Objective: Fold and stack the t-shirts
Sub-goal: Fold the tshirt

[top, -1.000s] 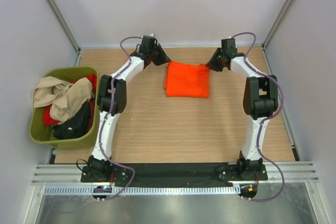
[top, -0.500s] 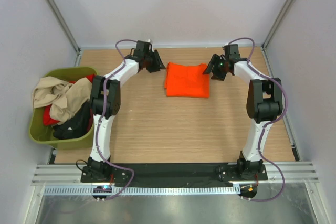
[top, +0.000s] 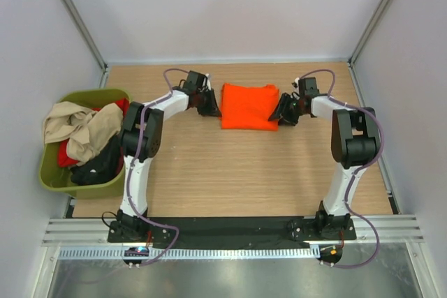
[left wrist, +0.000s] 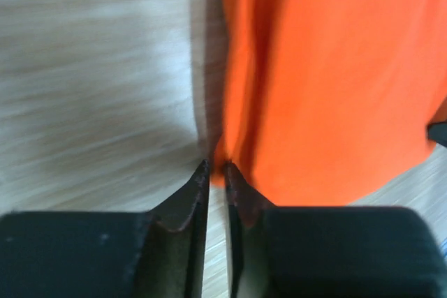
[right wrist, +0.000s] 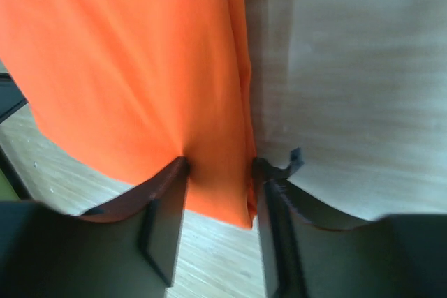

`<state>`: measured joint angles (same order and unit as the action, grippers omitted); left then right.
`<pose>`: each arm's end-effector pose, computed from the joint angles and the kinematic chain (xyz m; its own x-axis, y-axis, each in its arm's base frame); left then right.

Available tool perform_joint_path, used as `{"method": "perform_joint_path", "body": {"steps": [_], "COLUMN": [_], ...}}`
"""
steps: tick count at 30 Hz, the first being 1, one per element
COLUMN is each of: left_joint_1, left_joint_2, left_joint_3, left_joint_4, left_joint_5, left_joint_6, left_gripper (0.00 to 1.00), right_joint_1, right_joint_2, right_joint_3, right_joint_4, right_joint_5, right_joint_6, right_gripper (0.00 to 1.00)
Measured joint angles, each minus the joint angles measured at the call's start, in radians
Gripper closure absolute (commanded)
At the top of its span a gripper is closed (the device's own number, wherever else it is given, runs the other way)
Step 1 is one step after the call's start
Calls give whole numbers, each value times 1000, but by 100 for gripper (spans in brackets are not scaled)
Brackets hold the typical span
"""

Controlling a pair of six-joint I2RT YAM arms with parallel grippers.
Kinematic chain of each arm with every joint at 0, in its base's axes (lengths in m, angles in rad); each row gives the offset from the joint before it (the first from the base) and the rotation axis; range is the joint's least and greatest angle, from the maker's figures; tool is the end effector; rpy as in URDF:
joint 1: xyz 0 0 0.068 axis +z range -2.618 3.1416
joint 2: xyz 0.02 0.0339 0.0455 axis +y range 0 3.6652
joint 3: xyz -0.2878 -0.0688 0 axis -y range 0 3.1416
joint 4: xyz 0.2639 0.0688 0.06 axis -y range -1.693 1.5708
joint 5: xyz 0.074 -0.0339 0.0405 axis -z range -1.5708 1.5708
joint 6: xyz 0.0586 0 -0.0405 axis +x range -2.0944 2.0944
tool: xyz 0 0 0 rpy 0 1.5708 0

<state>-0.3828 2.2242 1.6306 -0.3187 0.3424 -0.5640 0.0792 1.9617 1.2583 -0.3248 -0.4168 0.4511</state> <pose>0.4809 -0.2148 0.1420 -0.9100 -0.1764 -0.3752 0.0662 0.8315 -0.5515 0.4324 0.0581 0.1454 -0.8907 0.3292 -0.3136 0.1195 0.8350 0.5371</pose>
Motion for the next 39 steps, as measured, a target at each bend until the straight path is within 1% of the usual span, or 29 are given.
{"method": "perform_joint_path", "body": {"steps": [1,2,3,4,8,10,11,12,14,15,18,21,24,27,29,33,37,39], "left_joint_1": [1,1,2,2,2,2,2,2,2,2,2,1,-7,-26,-37,-50,-48,-47], "left_joint_2": [-8,-17,-26,-39,-130,-192,-216,-245,-291,-305,-302,-253,-233,-188,-134,2,137,210], "left_joint_3": [-18,-36,-51,-71,-194,-260,-279,-298,-308,-299,-209,-56,-4,35,70,152,280,378], "left_joint_4": [0,0,1,1,-2,-11,-13,-16,-29,-35,-68,-84,-74,-72,-63,6,71,98], "left_joint_5": [-1,2,8,7,10,10,11,11,10,8,-1,21,36,55,80,146,182,192], "left_joint_6": [5,7,5,7,3,-1,-2,-3,0,3,22,31,31,31,26,-22,-93,-131], "left_gripper": [90,95,97,98,99,96,91,86,76,75,77,77,75,76,76,76,75,75], "right_joint_1": [0,1,3,7,37,51,56,61,63,62,56,41,8,-43,-65,-97,-113,-116], "right_joint_2": [-18,-35,-49,-68,-163,-220,-243,-273,-306,-319,-345,-338,-293,-193,-123,12,105,135], "right_joint_3": [-31,-63,-90,-121,-246,-304,-323,-344,-352,-352,-349,-301,-201,-62,11,131,181,194], "right_joint_4": [13,26,34,42,67,68,64,54,24,13,0,-29,-46,-37,-10,10,38,50], "right_joint_5": [-4,-6,-9,-13,-17,-17,-16,-11,15,31,76,121,137,117,101,35,-19,-37], "right_joint_6": [3,7,9,14,27,37,39,46,52,55,61,59,55,54,47,29,19,16], "right_gripper": [55,57,60,61,62,56,53,46,42,41,39,44,46,47,48,51,51,52]}}
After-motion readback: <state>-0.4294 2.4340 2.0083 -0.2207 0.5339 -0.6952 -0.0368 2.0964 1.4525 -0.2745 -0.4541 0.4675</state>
